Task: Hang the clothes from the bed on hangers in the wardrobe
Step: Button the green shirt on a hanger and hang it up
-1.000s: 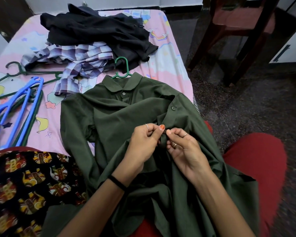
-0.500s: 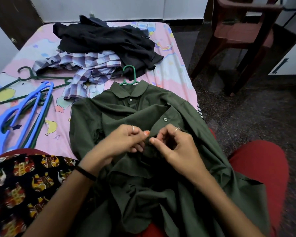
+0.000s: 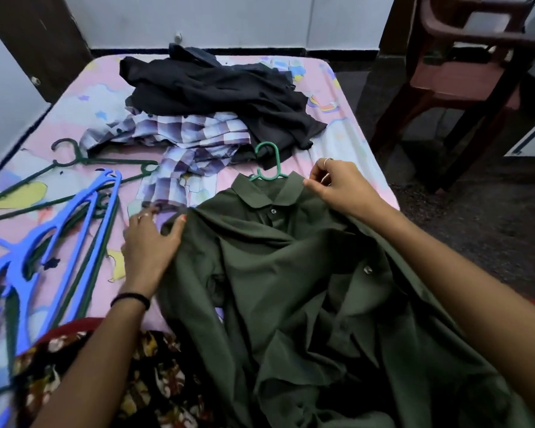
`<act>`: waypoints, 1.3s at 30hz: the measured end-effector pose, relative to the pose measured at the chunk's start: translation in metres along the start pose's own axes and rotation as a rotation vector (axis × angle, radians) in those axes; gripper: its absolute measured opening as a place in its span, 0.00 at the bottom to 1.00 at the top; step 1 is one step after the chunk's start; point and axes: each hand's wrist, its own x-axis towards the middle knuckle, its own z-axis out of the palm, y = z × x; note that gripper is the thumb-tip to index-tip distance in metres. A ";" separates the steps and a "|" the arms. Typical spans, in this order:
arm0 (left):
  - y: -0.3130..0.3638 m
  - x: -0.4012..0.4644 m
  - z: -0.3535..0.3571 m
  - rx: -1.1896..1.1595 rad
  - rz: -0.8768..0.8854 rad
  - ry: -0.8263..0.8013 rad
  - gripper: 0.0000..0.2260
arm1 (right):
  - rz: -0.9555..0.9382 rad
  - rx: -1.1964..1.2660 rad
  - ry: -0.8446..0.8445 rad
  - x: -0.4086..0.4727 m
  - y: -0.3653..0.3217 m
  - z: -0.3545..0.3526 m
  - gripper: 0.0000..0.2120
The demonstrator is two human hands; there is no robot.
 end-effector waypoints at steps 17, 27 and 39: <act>-0.001 0.020 0.032 0.057 -0.078 -0.047 0.09 | 0.299 -0.325 -0.307 0.129 0.052 0.097 0.19; 0.006 -0.012 -0.025 -0.108 0.094 0.299 0.09 | 0.165 -0.080 -0.088 0.089 0.020 0.013 0.04; 0.263 0.043 -0.247 -0.146 0.697 0.616 0.14 | -0.025 -0.092 0.560 0.041 -0.103 -0.335 0.15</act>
